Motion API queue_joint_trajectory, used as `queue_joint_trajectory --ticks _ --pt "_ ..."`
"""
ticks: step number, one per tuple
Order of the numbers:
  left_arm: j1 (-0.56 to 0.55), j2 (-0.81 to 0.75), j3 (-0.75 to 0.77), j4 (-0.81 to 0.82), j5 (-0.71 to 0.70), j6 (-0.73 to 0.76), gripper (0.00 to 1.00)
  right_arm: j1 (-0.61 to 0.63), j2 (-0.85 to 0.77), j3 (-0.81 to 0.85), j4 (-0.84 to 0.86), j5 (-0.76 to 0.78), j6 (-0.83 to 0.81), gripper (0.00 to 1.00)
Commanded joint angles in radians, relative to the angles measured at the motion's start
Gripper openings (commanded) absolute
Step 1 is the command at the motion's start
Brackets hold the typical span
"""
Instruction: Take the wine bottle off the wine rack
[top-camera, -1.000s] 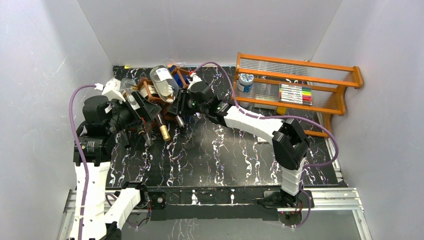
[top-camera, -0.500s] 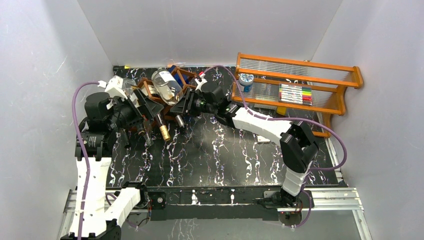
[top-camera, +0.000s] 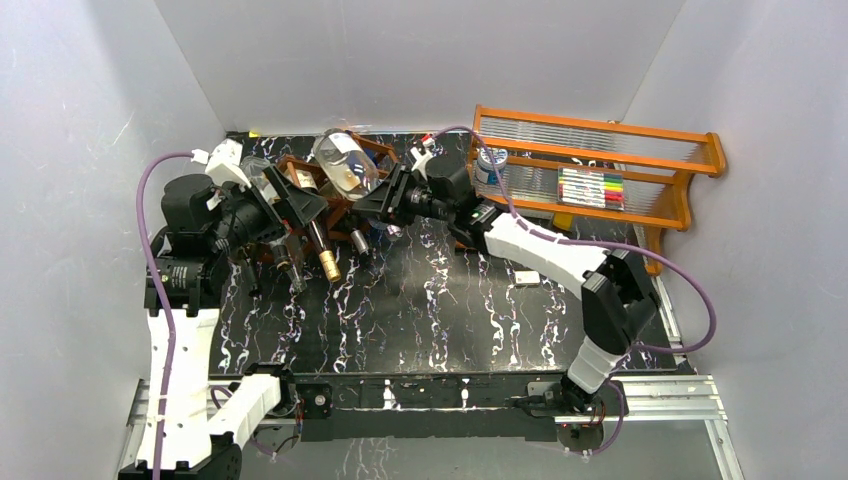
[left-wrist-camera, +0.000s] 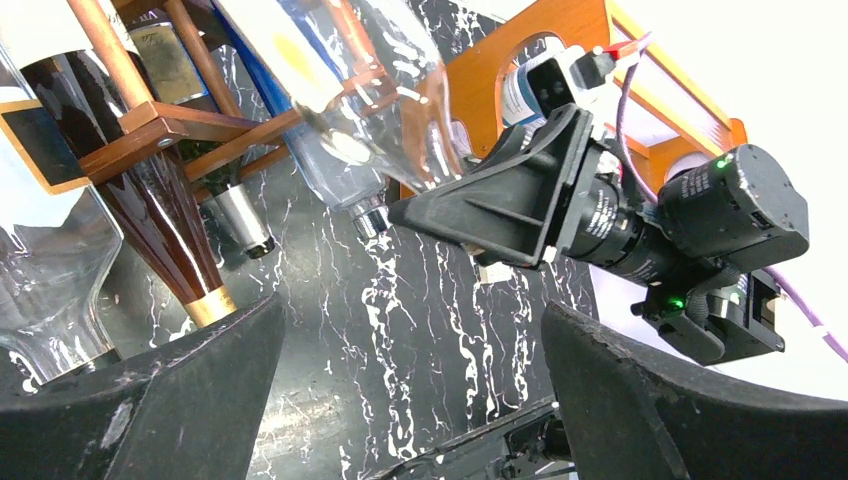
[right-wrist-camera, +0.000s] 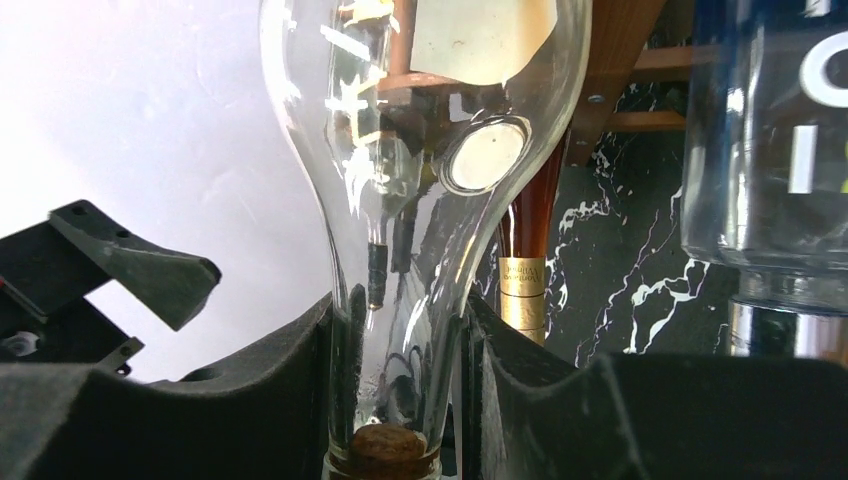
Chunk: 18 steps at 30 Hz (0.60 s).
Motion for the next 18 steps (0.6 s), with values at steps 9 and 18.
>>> queue_joint_trajectory --ticks 9,18 --pt "0.001 0.052 0.065 0.052 0.081 -0.008 0.98 -0.107 -0.249 -0.036 0.35 -0.066 0.028 0.0" --pt "-0.078 0.141 0.093 0.133 0.109 0.004 0.98 -0.205 -0.477 -0.13 0.095 -0.167 -0.021 0.0"
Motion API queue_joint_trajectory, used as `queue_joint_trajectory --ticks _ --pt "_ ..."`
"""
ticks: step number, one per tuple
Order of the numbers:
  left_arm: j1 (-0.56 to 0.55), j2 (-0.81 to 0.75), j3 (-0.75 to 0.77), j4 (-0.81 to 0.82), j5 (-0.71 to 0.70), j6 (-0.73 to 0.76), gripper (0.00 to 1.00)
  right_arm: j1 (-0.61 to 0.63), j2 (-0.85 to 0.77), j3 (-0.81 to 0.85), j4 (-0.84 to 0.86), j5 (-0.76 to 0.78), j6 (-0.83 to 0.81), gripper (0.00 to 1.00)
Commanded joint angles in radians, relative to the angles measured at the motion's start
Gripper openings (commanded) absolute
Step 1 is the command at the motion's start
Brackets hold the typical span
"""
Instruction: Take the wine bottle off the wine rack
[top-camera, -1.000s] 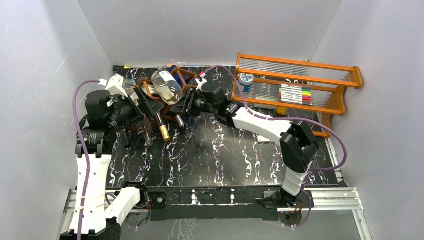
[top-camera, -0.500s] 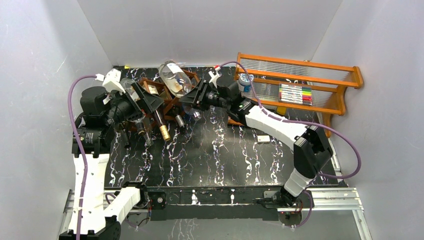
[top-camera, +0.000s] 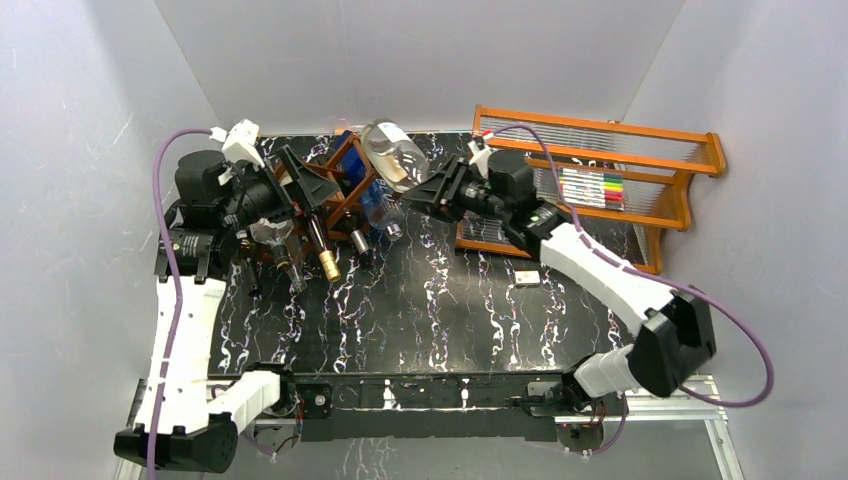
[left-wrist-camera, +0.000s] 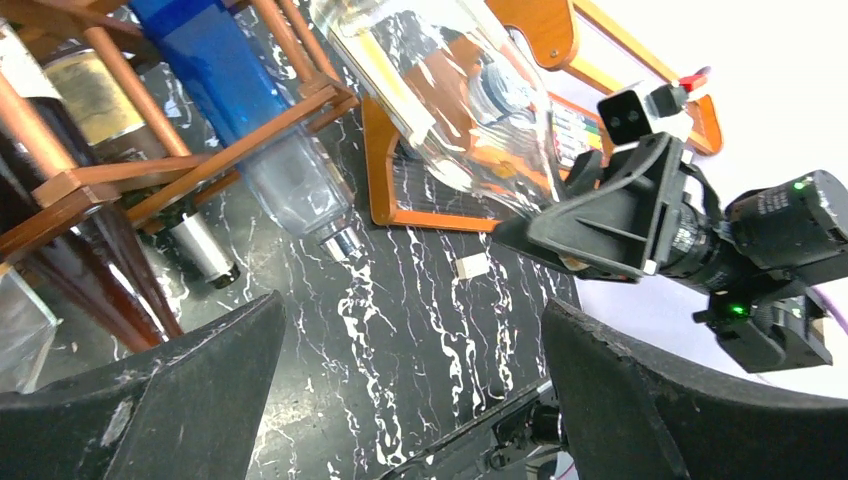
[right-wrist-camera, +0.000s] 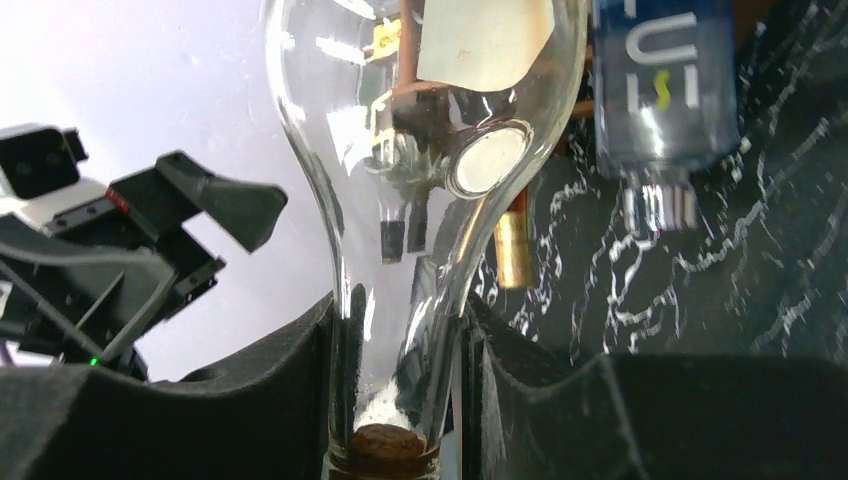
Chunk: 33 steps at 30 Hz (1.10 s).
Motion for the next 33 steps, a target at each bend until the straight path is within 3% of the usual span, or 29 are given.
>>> queue_joint_trajectory --ticks 1,9,14,21,28,33 --pt "-0.064 0.033 0.05 0.065 0.032 0.013 0.98 -0.054 -0.229 0.027 0.133 -0.1 -0.088 0.0" --pt "-0.362 0.142 0.063 0.134 -0.116 0.114 0.98 -0.075 -0.442 -0.011 -0.265 -0.11 -0.164 0.0" --pt "-0.51 0.139 -0.011 0.237 -0.185 0.197 0.98 -0.075 -0.51 -0.057 -0.49 -0.114 -0.216 0.0" --pt "-0.794 0.14 -0.184 0.331 -0.288 0.525 0.98 -0.075 -0.475 -0.039 -0.766 -0.113 -0.347 0.0" --pt "-0.925 0.057 -0.439 0.615 -0.263 0.919 0.98 -0.075 -0.381 0.064 -1.02 -0.081 -0.519 0.0" --pt "-0.964 0.188 -0.466 0.785 -0.209 1.0 0.98 -0.075 -0.332 0.096 -1.11 -0.068 -0.578 0.0"
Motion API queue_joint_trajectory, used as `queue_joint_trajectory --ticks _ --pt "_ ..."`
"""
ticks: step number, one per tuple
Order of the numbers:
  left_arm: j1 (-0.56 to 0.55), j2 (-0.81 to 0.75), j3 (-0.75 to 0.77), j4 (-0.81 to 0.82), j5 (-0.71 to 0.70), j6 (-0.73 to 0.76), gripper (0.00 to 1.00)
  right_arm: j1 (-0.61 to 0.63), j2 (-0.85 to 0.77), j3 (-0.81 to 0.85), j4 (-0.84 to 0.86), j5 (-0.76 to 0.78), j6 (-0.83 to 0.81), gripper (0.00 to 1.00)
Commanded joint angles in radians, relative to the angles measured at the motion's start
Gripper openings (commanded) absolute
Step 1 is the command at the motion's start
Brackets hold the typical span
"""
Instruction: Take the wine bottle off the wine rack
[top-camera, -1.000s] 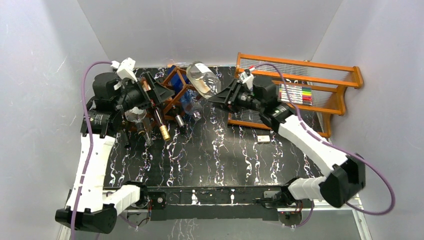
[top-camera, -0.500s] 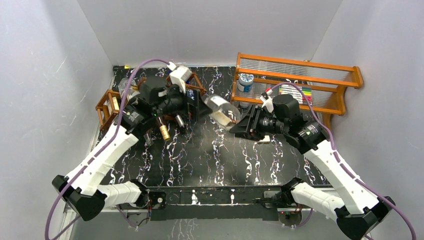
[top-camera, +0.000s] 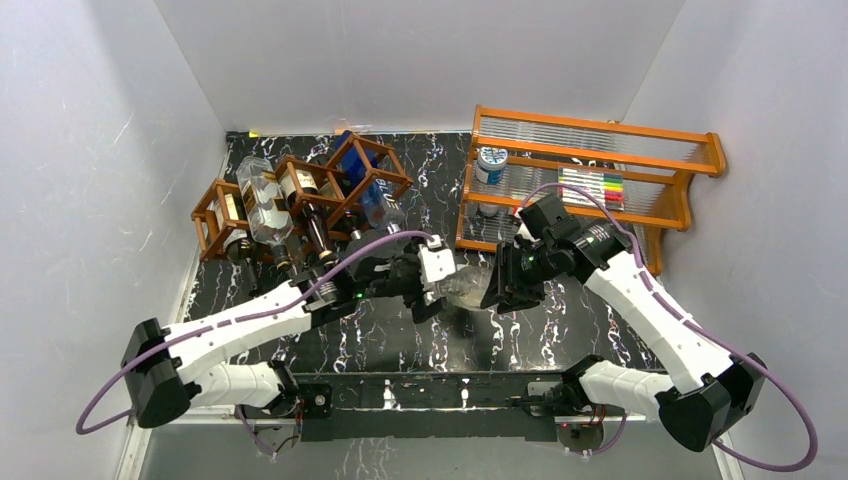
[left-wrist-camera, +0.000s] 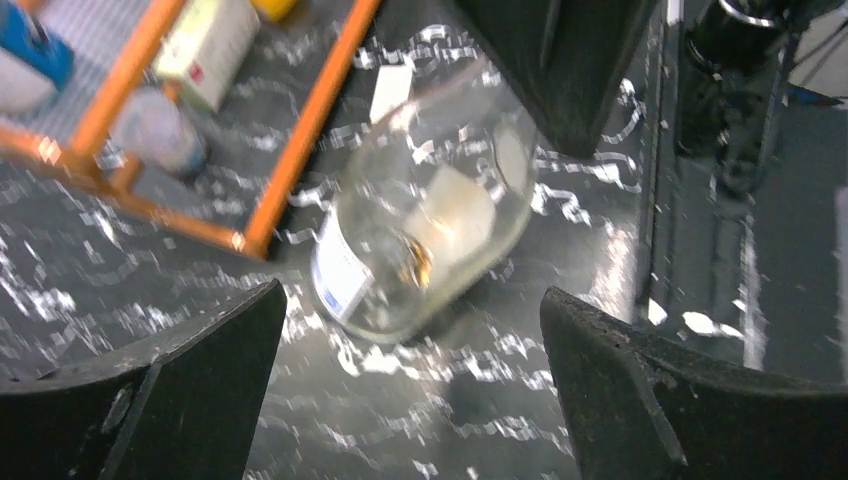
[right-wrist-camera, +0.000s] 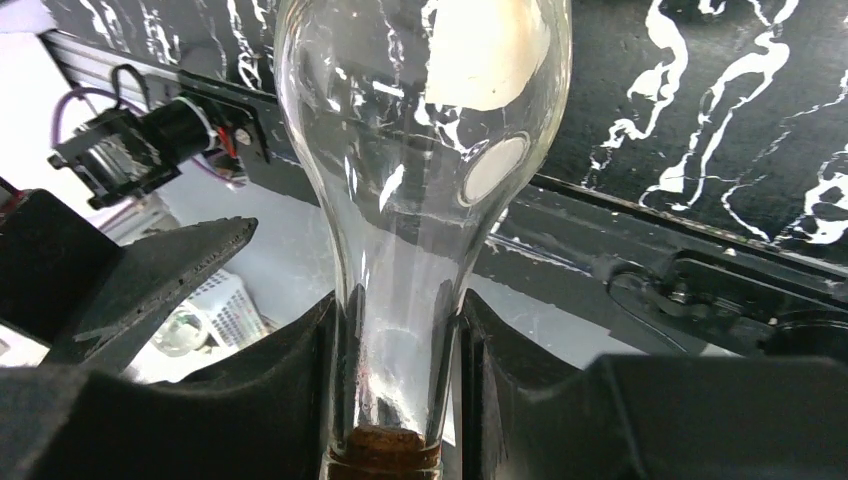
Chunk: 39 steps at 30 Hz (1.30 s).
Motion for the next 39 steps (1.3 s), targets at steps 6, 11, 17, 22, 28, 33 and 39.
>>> queue_joint_trajectory --ticks 6,11,17,22,28,33,39 --pt "-0.05 0.207 -0.051 0.557 0.07 0.147 0.98 0.001 0.052 0.182 0.0 -0.034 -0.195 0.0" --pt "-0.057 0.334 -0.02 0.639 0.143 0.124 0.98 0.0 0.074 0.221 -0.017 -0.039 -0.226 0.0" --pt "-0.057 0.443 -0.011 0.768 0.13 0.088 0.87 0.0 0.1 0.228 -0.045 -0.011 -0.267 0.09" --pt "-0.057 0.531 -0.025 0.927 0.12 -0.046 0.66 0.001 0.157 0.235 -0.067 0.024 -0.297 0.22" --pt "-0.057 0.564 -0.062 1.027 0.072 -0.139 0.6 0.001 0.237 0.276 -0.069 0.098 -0.342 0.59" --pt "-0.057 0.547 -0.085 1.029 0.009 -0.168 0.62 0.001 0.288 0.329 -0.043 0.182 -0.356 0.85" --pt "-0.057 0.53 -0.089 1.013 -0.085 -0.17 0.78 0.001 0.326 0.491 -0.105 0.354 -0.38 0.98"
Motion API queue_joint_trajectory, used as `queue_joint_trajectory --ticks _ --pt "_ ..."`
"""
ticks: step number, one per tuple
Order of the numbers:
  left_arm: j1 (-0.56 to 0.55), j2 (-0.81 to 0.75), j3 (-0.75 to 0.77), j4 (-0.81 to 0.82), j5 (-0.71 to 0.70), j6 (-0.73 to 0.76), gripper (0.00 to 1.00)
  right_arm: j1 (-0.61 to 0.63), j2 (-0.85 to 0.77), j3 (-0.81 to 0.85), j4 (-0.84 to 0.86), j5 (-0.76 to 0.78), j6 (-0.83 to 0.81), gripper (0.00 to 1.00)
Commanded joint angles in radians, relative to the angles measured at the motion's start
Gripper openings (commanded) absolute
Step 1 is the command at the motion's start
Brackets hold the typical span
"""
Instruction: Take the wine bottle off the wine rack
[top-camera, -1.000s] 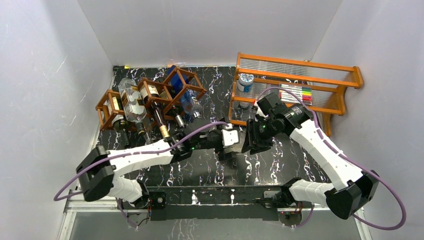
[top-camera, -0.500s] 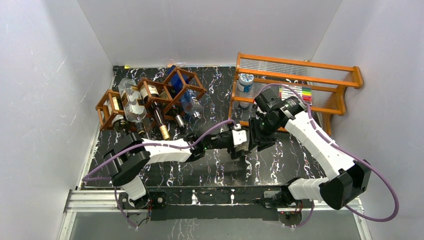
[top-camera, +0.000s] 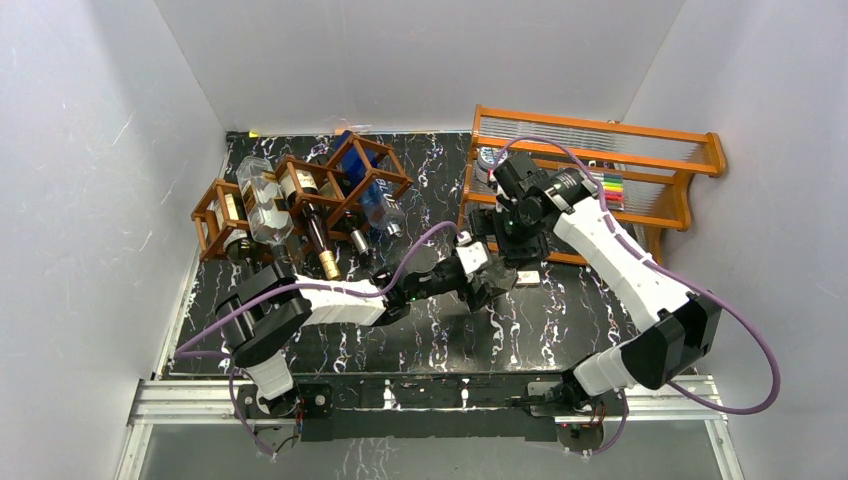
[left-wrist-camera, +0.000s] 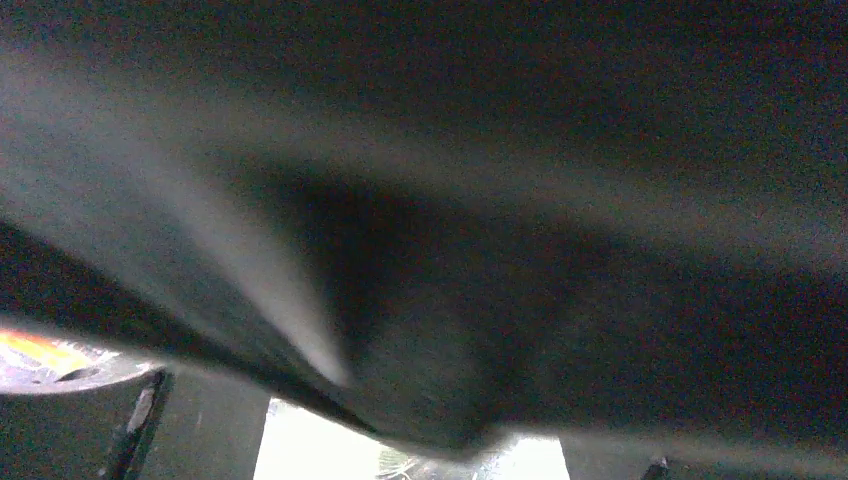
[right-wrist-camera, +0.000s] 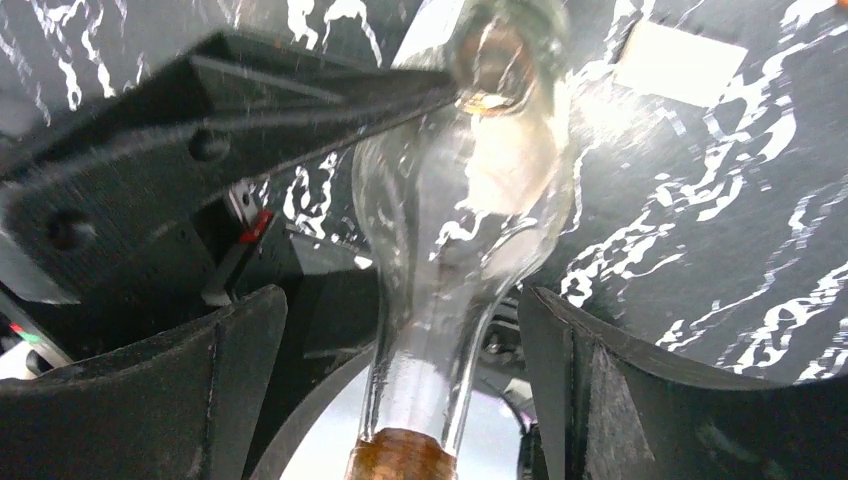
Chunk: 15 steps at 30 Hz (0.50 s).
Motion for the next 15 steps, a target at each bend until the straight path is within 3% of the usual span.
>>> queue_joint_trajectory --ticks 1,3,8,13,15 --pt "-0.011 -0.039 -0.005 0.017 -0.062 -0.006 0.87 0.007 0.005 0.206 -0.002 0.13 -0.032 0.98" --pt "-0.008 -0.072 0.01 -0.031 -0.077 -0.017 0.98 0.007 0.014 0.315 -0.041 0.202 -0.046 0.98" --pt "0.023 -0.191 0.077 -0.251 -0.061 -0.058 0.98 0.007 0.013 0.492 0.013 0.223 -0.096 0.98" --pt "0.043 -0.393 0.107 -0.467 0.006 -0.047 0.98 0.01 0.036 0.525 0.206 0.05 -0.11 0.98" --pt "0.058 -0.481 0.145 -0.644 0.009 -0.056 0.98 0.025 0.053 0.52 0.304 0.0 -0.096 0.98"
